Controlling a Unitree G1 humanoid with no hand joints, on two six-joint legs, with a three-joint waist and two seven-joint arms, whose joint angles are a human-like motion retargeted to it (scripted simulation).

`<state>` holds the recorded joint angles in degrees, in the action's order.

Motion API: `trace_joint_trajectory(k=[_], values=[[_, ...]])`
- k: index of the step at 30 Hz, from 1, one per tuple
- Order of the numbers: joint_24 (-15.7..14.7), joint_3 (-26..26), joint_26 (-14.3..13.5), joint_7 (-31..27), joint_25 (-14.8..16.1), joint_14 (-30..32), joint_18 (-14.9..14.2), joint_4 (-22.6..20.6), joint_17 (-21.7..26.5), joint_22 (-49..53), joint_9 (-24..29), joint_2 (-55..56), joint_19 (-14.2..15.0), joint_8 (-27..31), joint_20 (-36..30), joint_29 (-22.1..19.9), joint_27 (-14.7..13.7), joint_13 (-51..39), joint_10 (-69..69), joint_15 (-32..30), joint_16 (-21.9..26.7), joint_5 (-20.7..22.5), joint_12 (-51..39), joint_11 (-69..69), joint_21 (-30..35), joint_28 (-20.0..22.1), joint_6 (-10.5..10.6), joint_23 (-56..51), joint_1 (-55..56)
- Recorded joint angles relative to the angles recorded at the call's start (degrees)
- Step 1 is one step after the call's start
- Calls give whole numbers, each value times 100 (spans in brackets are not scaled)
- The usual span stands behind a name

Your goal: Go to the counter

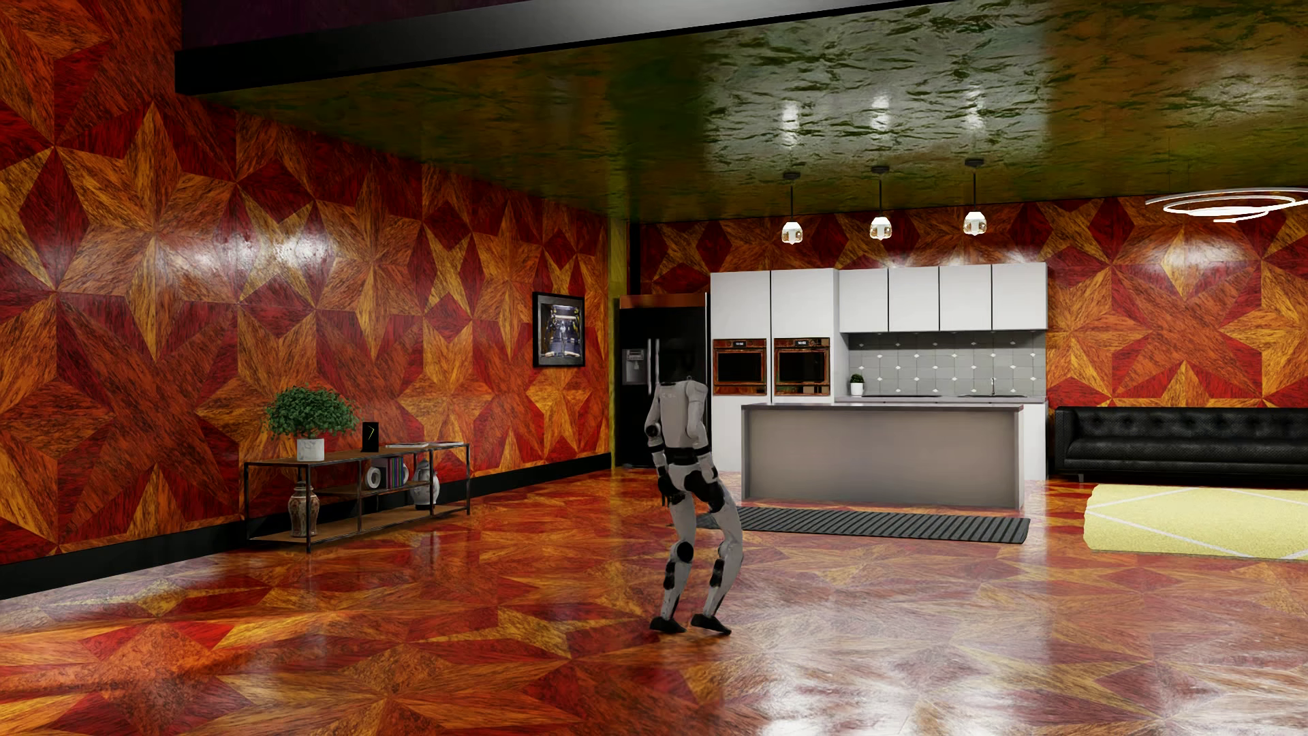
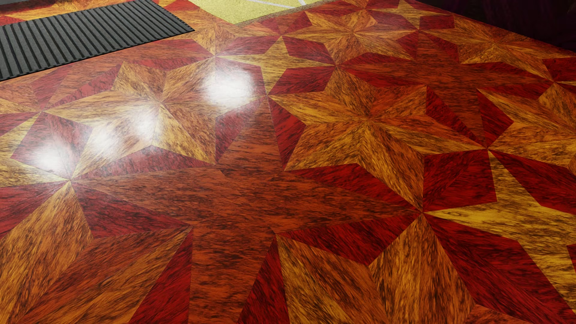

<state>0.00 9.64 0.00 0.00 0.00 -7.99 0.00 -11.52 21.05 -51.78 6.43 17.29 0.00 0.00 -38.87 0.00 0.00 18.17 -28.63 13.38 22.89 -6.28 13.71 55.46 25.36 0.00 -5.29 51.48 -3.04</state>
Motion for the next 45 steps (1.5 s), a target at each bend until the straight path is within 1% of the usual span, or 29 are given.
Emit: trace_joint_trajectory(k=[3, 5, 6, 8, 9, 11, 14, 15, 18, 19, 20, 21, 22, 23, 24, 25, 27, 29, 30, 32, 34, 36, 37, 38, 39, 40, 42, 43, 45], values=[[0, 517, 0, 0, 0, -1038, 0, 188, 85, 443, -205, 699, 0, 0, 569, 0, 0, 314, 352, -531, 64, -35, -358, -2487, -235, 0, 285, 5, -900], [0, 867, 0, 0, 0, -1138, 0, 292, 144, 603, -293, 991, 0, 0, 708, 0, 0, 483, -73, -805, 93, -160, -458, -2095, -268, 0, 515, 109, -1276], [0, 998, 0, 0, 0, -629, 0, 405, 145, 727, -282, 1058, 0, 0, 949, 0, 0, 526, -730, -1013, 47, -58, -419, -1524, -353, 0, 676, 205, -1287], [0, 895, 0, 0, 0, 1374, 0, 571, 103, 488, -212, 750, 0, 0, 718, 0, 0, 413, -2887, -736, -147, 58, -384, -795, -243, 0, 920, 558, -592], [0, 650, 0, 0, 0, 1903, 0, 636, 36, 425, -165, 433, 0, 0, 532, 0, 0, 341, -3735, -514, -195, 46, -394, -765, -208, 0, 918, 641, -32], [0, 119, 0, 0, 0, 2072, 0, 645, -86, 182, -102, -530, 0, 0, 322, 0, 0, 276, -4024, -277, -343, -157, -315, -1201, -128, 0, 750, 498, 1168], [0, -867, 0, 0, 0, 2316, 0, 684, -33, 18, -141, -2047, 0, 0, 158, 0, 0, 322, -2148, 286, -363, -377, 105, -2054, -20, 0, 432, -305, 2715], [0, -1220, 0, 0, 0, 2044, 0, 768, 49, 26, -156, -2477, 0, 0, 153, 0, 0, 299, -1403, 444, -298, -395, 262, -2222, -33, 0, 403, -585, 3092], [0, -2236, 0, 0, 0, -63, 0, 1268, 323, -251, -211, -3391, 0, 0, 152, 0, 0, -22, -27, 602, -138, -435, 717, -2323, 47, 0, 331, -876, 3773], [0, -2460, 0, 0, 0, 343, 0, 1400, 337, -401, -226, -3625, 0, 0, 128, 0, 0, -117, -123, 326, -90, -533, 878, -2261, 28, 0, 233, -812, 3944], [0, -2507, 0, 0, 0, 1537, 0, 1347, 311, -578, -280, -3739, 0, 0, 33, 0, 0, -146, -536, -218, -76, -673, 987, -2088, -74, 0, 85, -731, 4229], [0, -2408, 0, 0, 0, 2337, 0, 1094, 242, -759, -329, -3634, 0, 0, -168, 0, 0, -125, -1055, -1023, -72, -824, 995, -1661, -184, 0, -126, -608, 4428], [0, -2236, 0, 0, 0, 2357, 0, 801, 174, -899, -332, -3339, 0, 0, -345, 0, 0, -86, -1420, -1807, -75, -849, 924, -937, -207, 0, -254, -416, 4343], [0, -2035, 0, 0, 0, 2120, 0, 533, 145, -894, -307, -2850, 0, 0, -348, 0, 0, -74, -1614, -2130, -76, -768, 839, 10, -123, 0, -275, -249, 4076], [0, -1802, 0, 0, 0, 1915, 0, 236, 131, -818, -230, -2311, 0, 0, -158, 0, 0, -96, -1601, -1828, -110, -725, 752, 968, 4, 0, -297, -160, 3631], [0, -1558, 0, 0, 0, 1742, 0, -29, 112, -766, -106, -1761, 0, 0, -13, 0, 0, -97, -1482, -1077, -157, -543, 591, 1908, 64, 0, -253, -92, 3067], [0, -964, 0, 0, 0, 922, 0, -277, 50, -77, -73, -522, 0, 0, 131, 0, 0, 37, -818, -25, -95, -255, 257, 2082, 226, 0, -94, -83, 1768], [0, -274, 0, 0, 0, 104, 0, -44, 53, 682, 70, 145, 0, 0, 672, 0, 0, 166, -97, 145, -47, 12, -18, 765, 252, 0, 162, -122, 332], [0, 36, 0, 0, 0, -360, 0, 54, 60, 968, 52, 408, 0, 0, 877, 0, 0, 243, 185, 64, -31, -35, -217, -172, 229, 0, 227, -162, -207], [0, 468, 0, 0, 0, -1124, 0, 234, 60, 1431, -79, 794, 0, 0, 1113, 0, 0, 333, 470, -165, 6, -224, -703, -2139, 147, 0, 276, -231, -933], [0, 723, 0, 0, 0, -1438, 0, 492, 49, 1796, -214, 1130, 0, 0, 1309, 0, 0, 430, 469, -90, 58, -409, -971, -2709, 83, 0, 269, -238, -1550], [0, 919, 0, 0, 0, -902, 0, 816, 26, 1900, -297, 1435, 0, 0, 1541, 0, 0, 448, -61, -300, -16, -307, -842, -1732, 69, 0, 382, 21, -1958], [0, 916, 0, 0, 0, -95, 0, 974, 12, 1672, -388, 1540, 0, 0, 1547, 0, 0, 416, -696, -523, -140, -113, -722, -1130, 109, 0, 548, 284, -1888], [0, 828, 0, 0, 0, 945, 0, 1089, -2, 1369, -383, 1362, 0, 0, 1434, 0, 0, 352, -1594, -426, -241, 123, -578, -689, 161, 0, 672, 538, -1683], [0, 701, 0, 0, 0, 1701, 0, 1114, -36, 1056, -342, 1013, 0, 0, 1166, 0, 0, 248, -2754, -163, -272, 317, -496, -519, 170, 0, 690, 711, -1215], [0, 519, 0, 0, 0, 1824, 0, 1064, -76, 754, -306, 541, 0, 0, 801, 0, 0, 153, -3886, 34, -268, 464, -480, -642, 161, 0, 664, 734, -589], [0, -69, 0, 0, 0, 1362, 0, 844, -92, 229, -236, -572, 0, 0, 360, 0, 0, -2, -4991, 118, -284, 554, -288, -1261, 179, 0, 455, 425, 670], [0, -433, 0, 0, 0, 1445, 0, 708, -79, 15, -196, -1142, 0, 0, 231, 0, 0, -77, -4746, 102, -277, 546, -104, -1606, 147, 0, 328, 185, 1190], [0, -1053, 0, 0, 0, 2266, 0, 589, -2, -224, -155, -2061, 0, 0, 19, 0, 0, -282, -2987, 66, -191, 458, 290, -2121, 49, 0, 144, -391, 2081]])
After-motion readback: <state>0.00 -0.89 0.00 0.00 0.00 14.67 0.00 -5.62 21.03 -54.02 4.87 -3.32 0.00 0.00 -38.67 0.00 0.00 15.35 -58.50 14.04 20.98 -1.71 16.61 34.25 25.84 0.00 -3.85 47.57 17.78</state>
